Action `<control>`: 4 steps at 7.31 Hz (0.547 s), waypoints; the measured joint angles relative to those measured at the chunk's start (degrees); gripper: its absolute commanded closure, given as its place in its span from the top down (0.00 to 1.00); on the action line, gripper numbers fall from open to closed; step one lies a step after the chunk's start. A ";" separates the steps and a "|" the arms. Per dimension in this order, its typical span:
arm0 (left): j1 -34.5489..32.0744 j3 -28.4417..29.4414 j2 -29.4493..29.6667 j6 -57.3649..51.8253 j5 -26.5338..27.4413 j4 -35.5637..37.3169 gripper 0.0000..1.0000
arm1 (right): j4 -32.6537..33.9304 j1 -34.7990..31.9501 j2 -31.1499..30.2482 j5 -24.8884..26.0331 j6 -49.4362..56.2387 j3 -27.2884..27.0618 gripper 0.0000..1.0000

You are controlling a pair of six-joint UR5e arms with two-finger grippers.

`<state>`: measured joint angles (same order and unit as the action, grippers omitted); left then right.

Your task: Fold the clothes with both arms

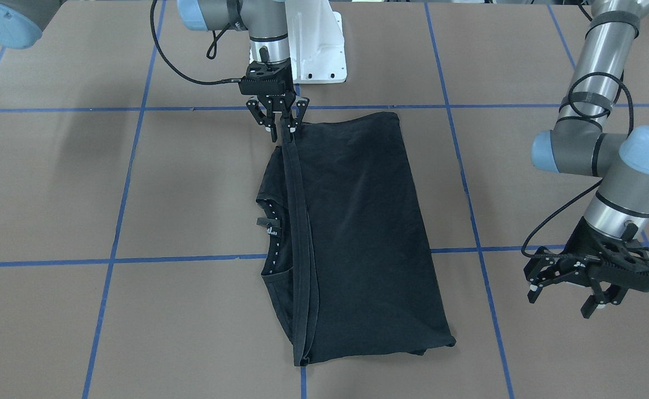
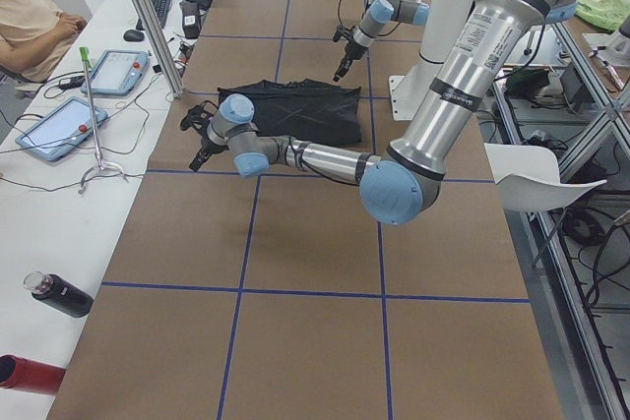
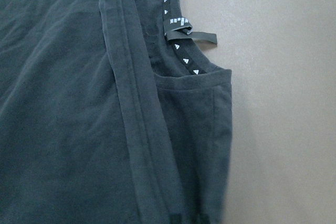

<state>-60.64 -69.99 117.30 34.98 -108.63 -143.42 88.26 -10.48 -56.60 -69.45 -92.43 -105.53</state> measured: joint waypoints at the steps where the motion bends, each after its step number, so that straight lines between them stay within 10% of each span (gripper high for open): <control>1: 0.03 -0.06 0.02 0.21 0.00 -0.01 1.00 | 1.86 -1.84 0.96 -1.52 2.73 -0.24 1.00; 4: 0.15 -0.14 0.03 0.79 -0.05 -0.02 1.00 | 7.43 -7.89 11.57 -6.85 8.05 10.39 1.00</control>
<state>-60.49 -70.13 117.33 35.76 -108.69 -143.44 95.68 -18.38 -45.04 -76.30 -84.38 -95.14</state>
